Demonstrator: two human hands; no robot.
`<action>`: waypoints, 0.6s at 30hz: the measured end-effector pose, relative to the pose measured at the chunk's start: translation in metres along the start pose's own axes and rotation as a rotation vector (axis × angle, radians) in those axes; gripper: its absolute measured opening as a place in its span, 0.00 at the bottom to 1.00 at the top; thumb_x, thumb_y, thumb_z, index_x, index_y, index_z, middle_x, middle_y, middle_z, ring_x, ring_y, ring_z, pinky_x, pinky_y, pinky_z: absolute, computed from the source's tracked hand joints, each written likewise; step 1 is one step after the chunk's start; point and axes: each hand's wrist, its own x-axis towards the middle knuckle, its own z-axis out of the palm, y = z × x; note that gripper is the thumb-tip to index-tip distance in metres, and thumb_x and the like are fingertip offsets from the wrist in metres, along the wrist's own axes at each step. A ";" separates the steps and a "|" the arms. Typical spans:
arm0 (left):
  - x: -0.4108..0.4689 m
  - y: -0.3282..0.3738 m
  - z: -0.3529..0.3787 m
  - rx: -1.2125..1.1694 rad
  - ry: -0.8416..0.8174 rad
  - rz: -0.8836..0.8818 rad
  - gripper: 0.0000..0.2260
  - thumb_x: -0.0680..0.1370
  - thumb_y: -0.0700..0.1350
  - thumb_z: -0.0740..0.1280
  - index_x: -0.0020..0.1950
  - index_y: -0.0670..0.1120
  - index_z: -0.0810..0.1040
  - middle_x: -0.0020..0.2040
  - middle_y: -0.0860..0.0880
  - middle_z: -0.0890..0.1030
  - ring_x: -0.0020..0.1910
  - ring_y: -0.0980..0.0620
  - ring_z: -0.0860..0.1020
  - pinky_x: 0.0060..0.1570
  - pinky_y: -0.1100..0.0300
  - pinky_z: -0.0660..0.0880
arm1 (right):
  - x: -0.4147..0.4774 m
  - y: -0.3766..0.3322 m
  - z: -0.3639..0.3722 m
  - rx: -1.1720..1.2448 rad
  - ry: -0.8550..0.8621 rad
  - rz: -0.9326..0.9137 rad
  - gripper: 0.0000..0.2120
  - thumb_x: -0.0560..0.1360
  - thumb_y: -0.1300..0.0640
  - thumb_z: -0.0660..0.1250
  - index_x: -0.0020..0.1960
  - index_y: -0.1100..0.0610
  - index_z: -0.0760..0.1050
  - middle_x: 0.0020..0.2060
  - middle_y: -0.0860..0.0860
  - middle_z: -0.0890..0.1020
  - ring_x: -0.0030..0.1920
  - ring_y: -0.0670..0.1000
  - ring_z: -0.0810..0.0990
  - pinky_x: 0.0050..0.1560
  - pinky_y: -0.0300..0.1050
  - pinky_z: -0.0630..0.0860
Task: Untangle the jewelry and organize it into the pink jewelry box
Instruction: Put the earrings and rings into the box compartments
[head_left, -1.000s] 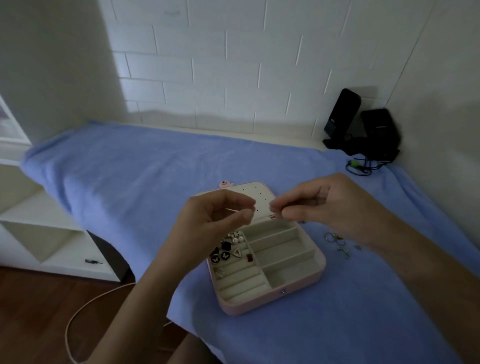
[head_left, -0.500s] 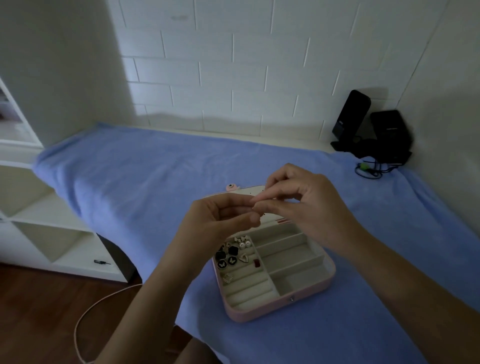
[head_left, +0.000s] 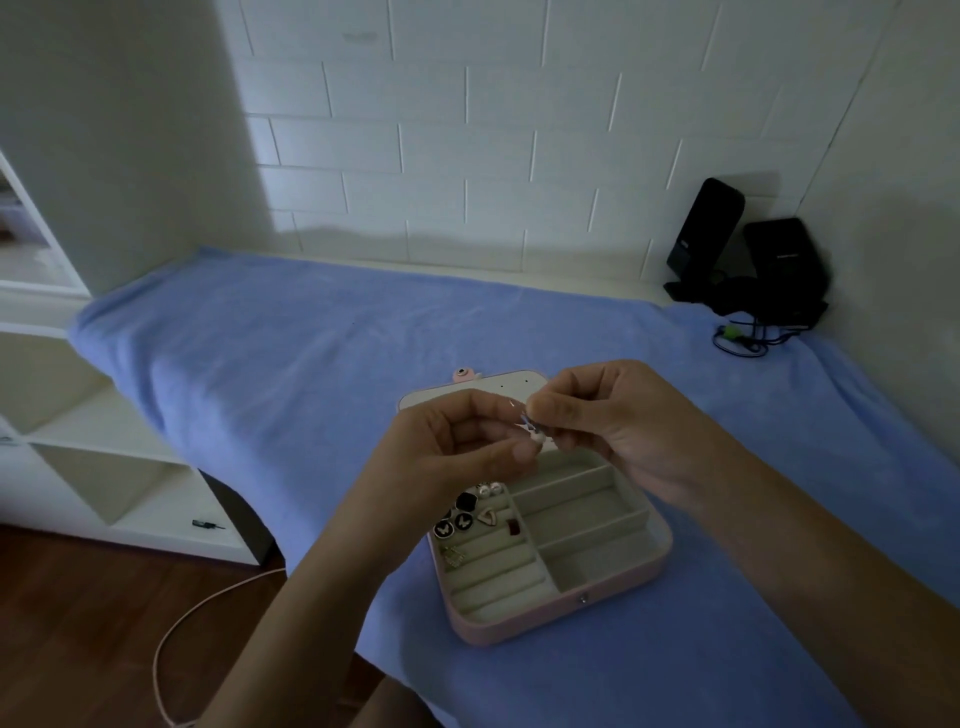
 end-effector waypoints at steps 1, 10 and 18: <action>-0.001 -0.001 0.000 -0.012 0.007 0.006 0.11 0.66 0.38 0.71 0.47 0.40 0.79 0.38 0.45 0.83 0.39 0.51 0.81 0.41 0.64 0.77 | 0.000 0.000 0.000 0.015 -0.008 0.006 0.07 0.59 0.50 0.73 0.30 0.55 0.82 0.26 0.49 0.79 0.27 0.44 0.73 0.32 0.32 0.72; -0.002 0.003 0.001 -0.016 0.106 0.089 0.09 0.66 0.47 0.72 0.41 0.43 0.82 0.39 0.43 0.83 0.38 0.50 0.81 0.40 0.62 0.78 | -0.002 0.001 0.003 0.052 -0.031 -0.011 0.08 0.62 0.50 0.71 0.27 0.53 0.79 0.24 0.47 0.73 0.28 0.45 0.66 0.32 0.33 0.66; -0.005 0.005 0.002 0.003 0.028 0.051 0.14 0.68 0.43 0.72 0.52 0.42 0.79 0.46 0.42 0.83 0.47 0.46 0.82 0.45 0.60 0.79 | -0.004 -0.001 0.007 0.026 -0.008 -0.073 0.08 0.64 0.53 0.71 0.28 0.54 0.78 0.22 0.46 0.72 0.25 0.43 0.66 0.29 0.33 0.65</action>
